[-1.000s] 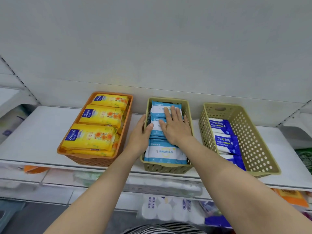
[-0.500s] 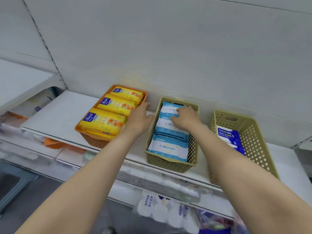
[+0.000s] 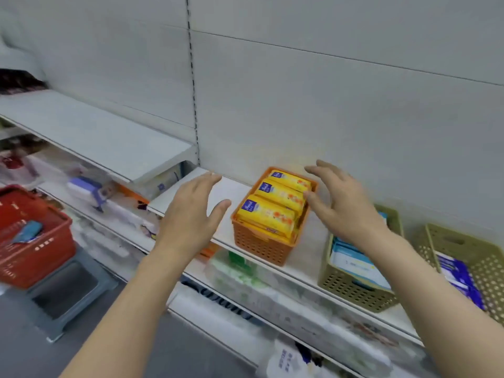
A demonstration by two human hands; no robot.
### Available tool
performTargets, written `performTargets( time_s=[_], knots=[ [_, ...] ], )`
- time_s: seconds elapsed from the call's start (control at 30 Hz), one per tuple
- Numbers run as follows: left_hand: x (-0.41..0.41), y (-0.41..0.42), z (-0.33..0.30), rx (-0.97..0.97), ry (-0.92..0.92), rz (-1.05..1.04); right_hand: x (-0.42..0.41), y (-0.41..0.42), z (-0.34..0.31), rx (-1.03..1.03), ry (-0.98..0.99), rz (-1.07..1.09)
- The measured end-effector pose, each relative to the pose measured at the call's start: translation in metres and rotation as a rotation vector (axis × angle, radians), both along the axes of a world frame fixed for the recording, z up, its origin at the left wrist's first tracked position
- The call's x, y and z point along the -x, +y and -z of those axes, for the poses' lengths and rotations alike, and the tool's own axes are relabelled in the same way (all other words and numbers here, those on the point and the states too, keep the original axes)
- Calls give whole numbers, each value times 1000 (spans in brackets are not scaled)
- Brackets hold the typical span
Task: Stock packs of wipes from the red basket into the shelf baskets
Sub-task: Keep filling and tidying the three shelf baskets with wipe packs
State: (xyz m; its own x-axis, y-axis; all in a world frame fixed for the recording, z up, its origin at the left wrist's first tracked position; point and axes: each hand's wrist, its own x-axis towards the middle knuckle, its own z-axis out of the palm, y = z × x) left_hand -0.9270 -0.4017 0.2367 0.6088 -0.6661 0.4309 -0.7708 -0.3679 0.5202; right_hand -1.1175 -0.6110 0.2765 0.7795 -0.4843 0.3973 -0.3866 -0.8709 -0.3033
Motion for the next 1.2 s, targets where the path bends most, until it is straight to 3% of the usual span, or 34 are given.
performTargets(
  time_s=[0.2,0.5,0.83,1.2],
  knots=[
    [-68,154,29,9,58,-101,-73,145,45,-69,-41,-115],
    [-181,335,48,-68,105,-310,-229,297,81,-121,78,-313],
    [-371,417,72,-54,132,-423,-477,378,101,-160,56,-523],
    [-628,440,55,-164,198,-384,-739,414,87,-208,154,-523]
  ],
)
